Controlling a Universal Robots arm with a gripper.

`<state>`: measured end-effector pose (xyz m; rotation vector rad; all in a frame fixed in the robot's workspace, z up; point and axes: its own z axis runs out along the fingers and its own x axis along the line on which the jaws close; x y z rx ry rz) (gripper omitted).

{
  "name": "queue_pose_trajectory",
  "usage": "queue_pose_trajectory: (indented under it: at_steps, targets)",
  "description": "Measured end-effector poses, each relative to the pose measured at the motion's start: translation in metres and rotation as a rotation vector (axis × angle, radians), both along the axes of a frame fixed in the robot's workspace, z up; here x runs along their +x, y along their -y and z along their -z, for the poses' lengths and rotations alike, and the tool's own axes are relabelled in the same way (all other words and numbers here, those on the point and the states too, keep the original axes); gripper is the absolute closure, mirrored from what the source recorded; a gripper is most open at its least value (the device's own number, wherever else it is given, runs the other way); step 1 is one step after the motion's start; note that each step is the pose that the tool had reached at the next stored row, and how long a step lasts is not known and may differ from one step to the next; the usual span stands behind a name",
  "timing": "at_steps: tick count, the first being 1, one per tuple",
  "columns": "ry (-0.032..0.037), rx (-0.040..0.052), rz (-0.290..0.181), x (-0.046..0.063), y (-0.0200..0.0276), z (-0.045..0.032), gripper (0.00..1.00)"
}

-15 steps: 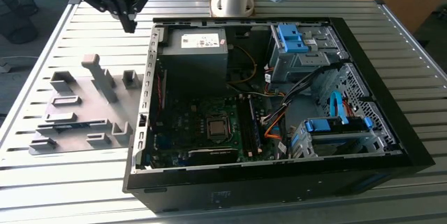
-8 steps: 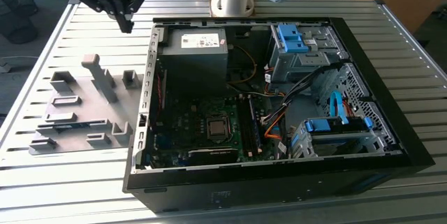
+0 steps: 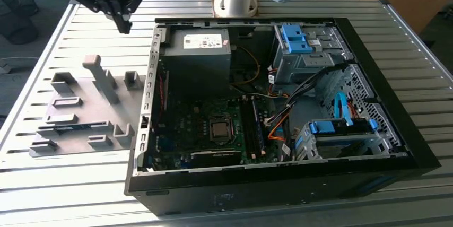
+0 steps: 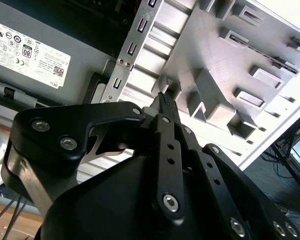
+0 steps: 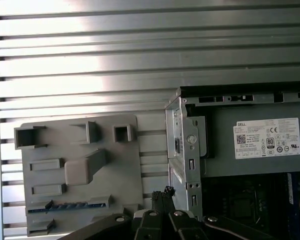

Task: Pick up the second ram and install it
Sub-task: 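Reach for the second ram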

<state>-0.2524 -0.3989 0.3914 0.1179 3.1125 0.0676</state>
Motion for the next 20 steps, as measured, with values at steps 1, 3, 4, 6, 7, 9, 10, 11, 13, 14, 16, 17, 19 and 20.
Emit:
queue_pose_trajectory:
  at_steps: [1, 3, 4, 6, 7, 9, 10, 11, 13, 14, 16, 17, 19, 20]
  targets:
    - [0.0000, 0.0000, 0.000, -0.001, 0.0000, 0.0000, 0.89]
    - [0.0000, 0.0000, 0.000, -0.002, 0.0000, 0.0001, 0.89]
    - [0.0000, 0.0000, 0.000, -0.003, 0.0000, 0.0001, 0.89]
    - [0.0000, 0.0000, 0.000, -0.006, 0.0000, 0.0001, 0.89]
    - [0.0000, 0.0000, 0.000, -0.007, 0.0000, 0.0001, 0.89]
    - [0.0000, 0.0000, 0.000, -0.011, 0.0000, 0.0001, 0.89]
    - [0.0000, 0.0000, 0.000, -0.013, 0.0000, 0.0001, 0.89]
    - [0.0000, 0.0000, 0.000, -0.015, 0.0000, 0.0001, 0.89]
    - [0.0001, 0.0000, 0.000, -0.020, 0.0000, 0.0002, 0.89]
    - [0.0001, 0.0000, 0.000, -0.023, 0.0000, 0.0002, 0.89]
    - [0.0000, 0.0000, 0.000, -0.029, 0.0000, 0.0001, 0.89]
    - [0.0000, 0.0000, 0.000, -0.032, 0.0000, 0.0001, 0.89]
    - [0.0000, 0.0000, 0.000, -0.037, 0.0000, 0.0002, 0.89]
    - [0.0000, 0.0000, 0.000, -0.039, 0.0000, 0.0002, 0.89]
